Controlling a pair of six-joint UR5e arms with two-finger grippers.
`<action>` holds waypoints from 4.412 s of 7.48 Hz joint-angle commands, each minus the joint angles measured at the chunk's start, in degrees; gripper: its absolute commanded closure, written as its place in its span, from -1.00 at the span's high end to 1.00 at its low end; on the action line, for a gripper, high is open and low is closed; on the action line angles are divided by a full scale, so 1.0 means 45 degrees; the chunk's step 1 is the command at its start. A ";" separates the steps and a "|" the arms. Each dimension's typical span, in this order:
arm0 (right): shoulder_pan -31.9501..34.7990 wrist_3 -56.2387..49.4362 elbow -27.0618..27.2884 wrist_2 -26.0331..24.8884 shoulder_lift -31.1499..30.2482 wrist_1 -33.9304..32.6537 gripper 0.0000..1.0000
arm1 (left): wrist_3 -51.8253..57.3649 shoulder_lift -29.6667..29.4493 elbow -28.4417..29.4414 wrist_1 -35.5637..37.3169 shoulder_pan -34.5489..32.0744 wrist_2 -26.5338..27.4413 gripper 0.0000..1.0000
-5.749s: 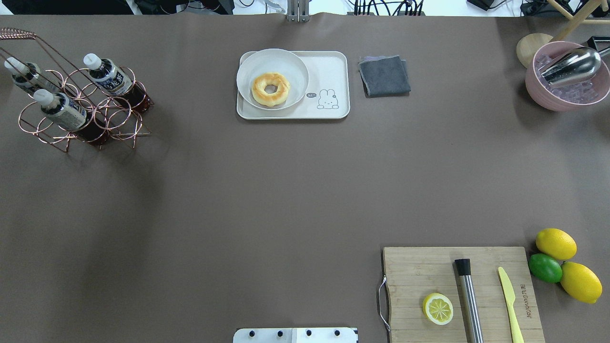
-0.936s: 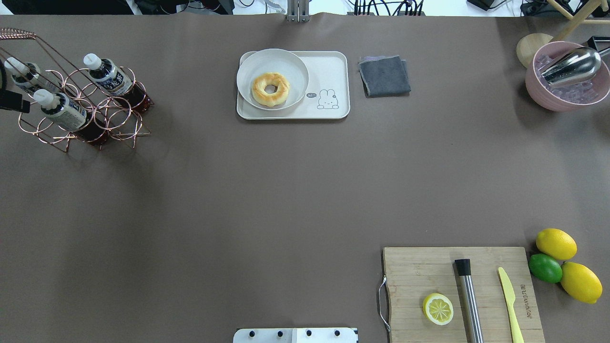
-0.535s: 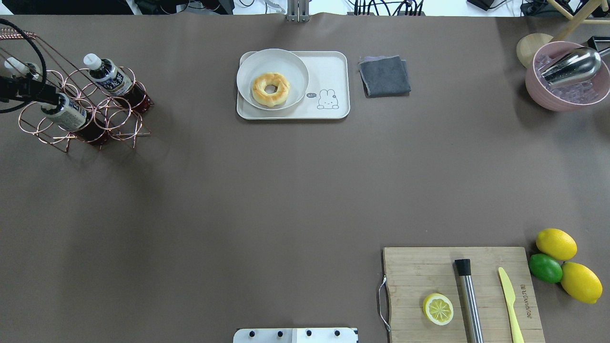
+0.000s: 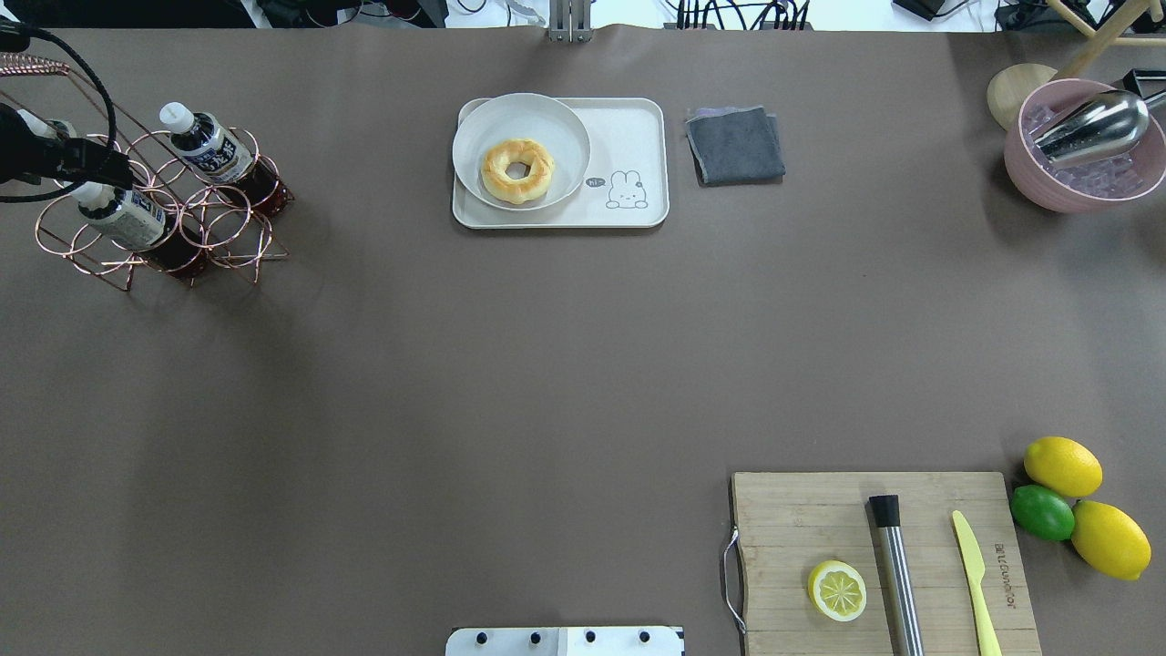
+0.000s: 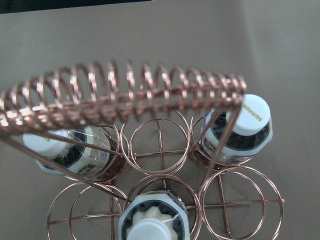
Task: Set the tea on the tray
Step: 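Lower the left gripper onto a tea bottle in the copper rack, then grasp the tea bottle with the left gripper and lift it out, then carry the bottle with the left gripper and set it on the table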
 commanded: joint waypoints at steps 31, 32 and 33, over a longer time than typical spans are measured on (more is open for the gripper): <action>0.0000 0.0000 -0.0151 0.0020 -0.0025 0.0000 1.00 | -0.5499 -0.9153 -0.2559 1.0788 0.4632 0.1629 -1.00; 0.0000 0.0000 -0.0170 0.0020 -0.0005 0.0000 1.00 | -0.5968 -0.9568 -0.1932 1.0710 0.5396 0.2237 -1.00; 0.0000 -0.0019 -0.0189 0.0020 -0.0025 -0.0019 1.00 | -0.6399 -0.9920 -0.1559 1.0690 0.6061 0.2804 -1.00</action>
